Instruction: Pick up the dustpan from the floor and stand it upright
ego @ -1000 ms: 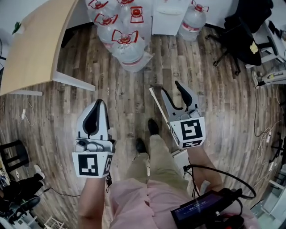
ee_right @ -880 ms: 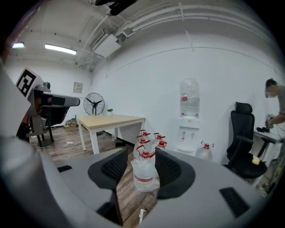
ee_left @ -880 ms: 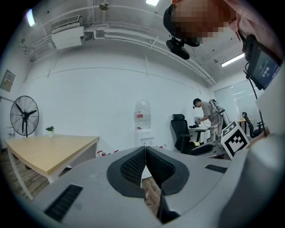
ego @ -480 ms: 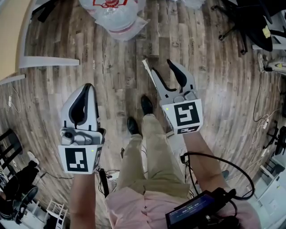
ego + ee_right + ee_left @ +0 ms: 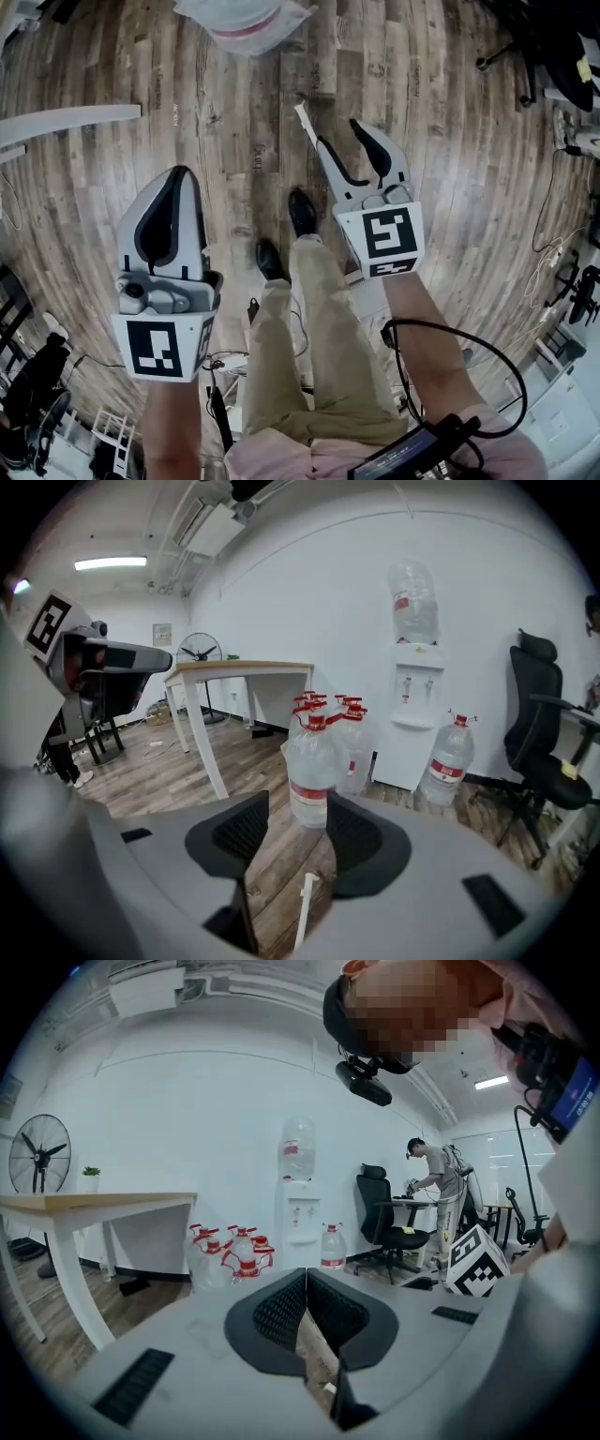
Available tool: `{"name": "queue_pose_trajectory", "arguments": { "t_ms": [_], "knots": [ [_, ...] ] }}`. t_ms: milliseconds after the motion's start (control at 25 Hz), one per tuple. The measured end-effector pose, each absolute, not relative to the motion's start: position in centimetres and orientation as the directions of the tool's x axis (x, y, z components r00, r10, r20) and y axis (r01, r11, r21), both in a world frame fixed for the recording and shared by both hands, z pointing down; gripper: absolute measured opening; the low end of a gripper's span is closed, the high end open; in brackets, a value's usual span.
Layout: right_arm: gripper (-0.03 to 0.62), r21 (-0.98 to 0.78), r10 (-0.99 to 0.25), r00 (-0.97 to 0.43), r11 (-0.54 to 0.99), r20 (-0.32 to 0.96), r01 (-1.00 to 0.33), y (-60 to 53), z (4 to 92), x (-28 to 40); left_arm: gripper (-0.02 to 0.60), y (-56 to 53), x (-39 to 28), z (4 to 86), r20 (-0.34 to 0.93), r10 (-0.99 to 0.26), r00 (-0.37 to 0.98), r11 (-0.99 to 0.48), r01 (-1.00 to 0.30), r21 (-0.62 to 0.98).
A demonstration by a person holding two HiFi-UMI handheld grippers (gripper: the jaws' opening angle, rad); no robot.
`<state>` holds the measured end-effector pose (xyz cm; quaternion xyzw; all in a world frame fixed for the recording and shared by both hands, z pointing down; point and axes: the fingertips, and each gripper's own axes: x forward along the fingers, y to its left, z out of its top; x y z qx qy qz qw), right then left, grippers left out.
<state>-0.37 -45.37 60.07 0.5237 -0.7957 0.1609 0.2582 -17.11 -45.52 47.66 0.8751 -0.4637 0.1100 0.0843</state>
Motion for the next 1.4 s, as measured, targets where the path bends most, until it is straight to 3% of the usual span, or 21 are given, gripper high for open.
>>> {"name": "queue_pose_trajectory", "arguments": {
  "t_ms": [520, 1400],
  "knots": [
    [0.194, 0.006, -0.665, -0.308, 0.425, 0.681, -0.905, -45.7, 73.9, 0.3, 0.014, -47.0, -17.3, 58.9, 0.353, -0.776, 0.523, -0.546, -0.837, 0.041],
    [0.189, -0.010, -0.563, -0.307, 0.468, 0.767, -0.884, -46.0, 88.2, 1.1, 0.014, -49.3, -16.6, 68.3, 0.377, -0.771, 0.513, -0.539, -0.841, 0.041]
  ]
}}
